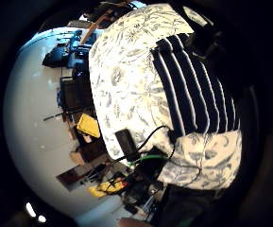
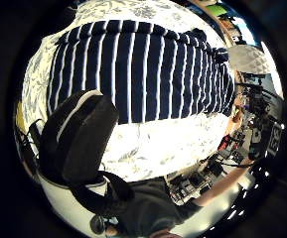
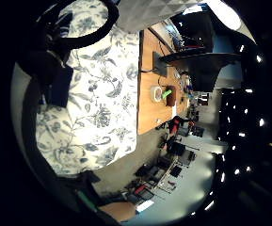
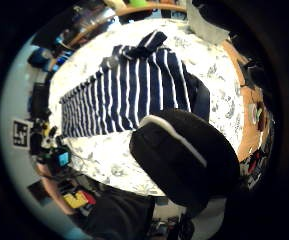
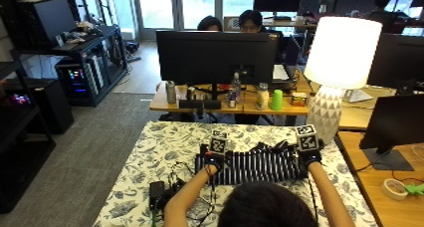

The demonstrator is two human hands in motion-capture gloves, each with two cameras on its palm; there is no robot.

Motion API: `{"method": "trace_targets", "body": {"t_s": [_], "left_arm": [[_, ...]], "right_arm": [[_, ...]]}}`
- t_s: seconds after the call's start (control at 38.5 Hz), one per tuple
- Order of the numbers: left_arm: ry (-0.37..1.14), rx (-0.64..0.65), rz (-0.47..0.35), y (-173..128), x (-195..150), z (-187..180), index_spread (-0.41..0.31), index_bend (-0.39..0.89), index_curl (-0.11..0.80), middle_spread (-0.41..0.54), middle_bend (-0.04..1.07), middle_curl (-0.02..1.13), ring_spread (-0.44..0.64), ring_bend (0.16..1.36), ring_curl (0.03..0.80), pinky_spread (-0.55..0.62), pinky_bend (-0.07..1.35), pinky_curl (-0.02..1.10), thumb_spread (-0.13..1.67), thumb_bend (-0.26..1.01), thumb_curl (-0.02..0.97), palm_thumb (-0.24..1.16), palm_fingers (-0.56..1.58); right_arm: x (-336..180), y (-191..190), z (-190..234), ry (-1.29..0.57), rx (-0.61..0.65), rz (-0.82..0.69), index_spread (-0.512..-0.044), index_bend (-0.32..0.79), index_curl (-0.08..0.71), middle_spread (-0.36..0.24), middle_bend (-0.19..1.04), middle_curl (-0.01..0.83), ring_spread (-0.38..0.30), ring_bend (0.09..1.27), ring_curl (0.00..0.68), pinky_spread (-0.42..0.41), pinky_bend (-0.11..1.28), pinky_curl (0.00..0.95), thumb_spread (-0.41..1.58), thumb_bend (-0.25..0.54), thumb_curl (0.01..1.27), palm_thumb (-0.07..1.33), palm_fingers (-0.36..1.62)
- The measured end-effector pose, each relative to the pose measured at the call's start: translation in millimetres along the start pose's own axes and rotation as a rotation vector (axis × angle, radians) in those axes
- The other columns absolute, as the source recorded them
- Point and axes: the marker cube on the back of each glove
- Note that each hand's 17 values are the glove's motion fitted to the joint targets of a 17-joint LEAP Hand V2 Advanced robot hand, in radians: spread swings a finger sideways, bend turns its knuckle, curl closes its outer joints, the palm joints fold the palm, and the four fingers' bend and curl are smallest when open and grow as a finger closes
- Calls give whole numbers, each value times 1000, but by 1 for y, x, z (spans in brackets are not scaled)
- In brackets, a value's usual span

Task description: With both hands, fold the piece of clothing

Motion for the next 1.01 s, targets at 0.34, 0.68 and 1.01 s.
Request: {"method": "trace_targets", "body": {"t_s": [0.34,0.68,1.01], "left_arm": [[95,-123,13,-40,17,65,-39,108,291,106,104,267,46,599,405,136,610,427,1195,136,173,-2,320],[122,-218,14,-52,20,84,-23,155,283,141,145,255,116,593,385,133,698,426,1141,70,198,49,268],[118,-186,9,-55,19,85,-28,157,304,150,150,251,144,579,366,138,692,402,1127,18,218,107,278]], "right_arm": [[-20,34,58,-96,-221,67,-341,25,36,-36,192,424,-60,672,429,10,752,418,1217,-28,174,248,468],[-29,33,90,-407,-422,256,-331,40,32,30,196,403,18,716,407,114,823,401,1218,97,237,490,442],[-41,18,96,-450,-242,303,-315,130,126,-34,197,413,-102,667,391,-122,785,376,1129,182,315,826,805]]}}
